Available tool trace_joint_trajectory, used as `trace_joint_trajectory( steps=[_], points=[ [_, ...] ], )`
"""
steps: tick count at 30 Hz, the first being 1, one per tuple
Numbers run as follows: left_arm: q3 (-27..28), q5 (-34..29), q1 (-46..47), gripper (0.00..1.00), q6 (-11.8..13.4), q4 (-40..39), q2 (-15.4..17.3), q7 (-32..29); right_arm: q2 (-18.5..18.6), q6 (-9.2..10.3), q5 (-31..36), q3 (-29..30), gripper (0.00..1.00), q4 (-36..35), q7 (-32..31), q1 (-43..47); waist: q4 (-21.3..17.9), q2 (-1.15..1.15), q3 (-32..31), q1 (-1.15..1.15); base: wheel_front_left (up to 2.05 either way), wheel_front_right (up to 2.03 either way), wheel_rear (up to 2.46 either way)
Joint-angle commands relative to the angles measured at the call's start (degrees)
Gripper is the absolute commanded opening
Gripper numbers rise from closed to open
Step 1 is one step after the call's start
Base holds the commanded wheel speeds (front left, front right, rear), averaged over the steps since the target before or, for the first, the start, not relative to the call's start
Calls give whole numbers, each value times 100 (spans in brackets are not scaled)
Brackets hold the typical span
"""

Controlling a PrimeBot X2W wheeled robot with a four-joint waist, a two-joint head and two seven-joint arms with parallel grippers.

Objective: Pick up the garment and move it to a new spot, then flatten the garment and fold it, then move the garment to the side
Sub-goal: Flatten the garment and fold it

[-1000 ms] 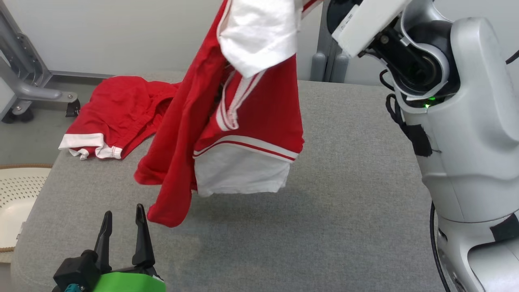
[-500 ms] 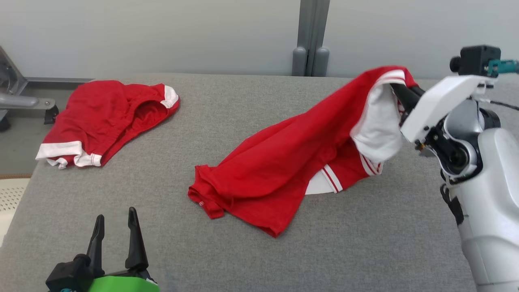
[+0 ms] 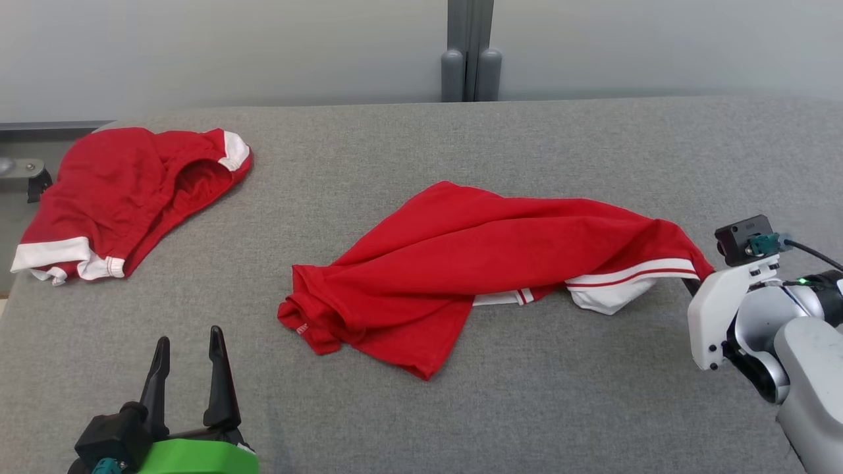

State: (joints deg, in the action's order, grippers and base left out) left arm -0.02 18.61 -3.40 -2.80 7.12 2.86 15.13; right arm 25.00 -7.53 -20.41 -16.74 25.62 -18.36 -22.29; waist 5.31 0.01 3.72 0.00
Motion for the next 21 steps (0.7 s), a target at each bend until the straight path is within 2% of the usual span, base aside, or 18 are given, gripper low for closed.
trace_joint_trajectory(
  steps=[1, 2, 3, 4, 5, 10, 16, 21],
  points=[
    [8, -8, 94, 100, -25, 7, 8, 3, 22, 8, 69, -52, 0, 109, 121, 76, -14, -1, 21, 0, 0, 0, 0],
    [1, -8, 90, 100, -24, 11, 8, 3, 70, 7, 164, -135, 0, 198, 213, 79, -17, -1, 27, 0, 0, 0, 0],
    [-2, -10, 85, 100, -27, 14, 8, 2, 106, 9, 239, -171, 36, 259, 304, 60, -21, -1, 31, 0, 0, 0, 0],
    [0, -12, 75, 100, -29, 15, 8, 3, 115, 9, 298, -178, 97, 336, 413, 31, -27, -1, 31, 0, 0, 0, 0],
    [4, -13, 62, 100, -29, 16, 8, 3, 104, 9, 364, -158, 100, 410, 477, 16, -32, -1, 25, 0, 0, 0, 0],
    [35, -29, -53, 100, -10, 18, 8, 3, -54, 9, 595, 114, 100, 511, 1131, 27, -62, -1, -51, 0, 0, 0, 0],
    [55, -57, -157, 100, 23, -24, 8, 2, -324, 9, 871, 808, 100, 143, 2166, 436, -82, -1, -149, 0, 0, 0, 0],
    [69, -75, -200, 100, 34, -56, 8, 3, -701, 9, 1280, 1419, 100, -296, 2821, 1038, -96, -1, -180, 0, 0, 0, 0]
  ],
)
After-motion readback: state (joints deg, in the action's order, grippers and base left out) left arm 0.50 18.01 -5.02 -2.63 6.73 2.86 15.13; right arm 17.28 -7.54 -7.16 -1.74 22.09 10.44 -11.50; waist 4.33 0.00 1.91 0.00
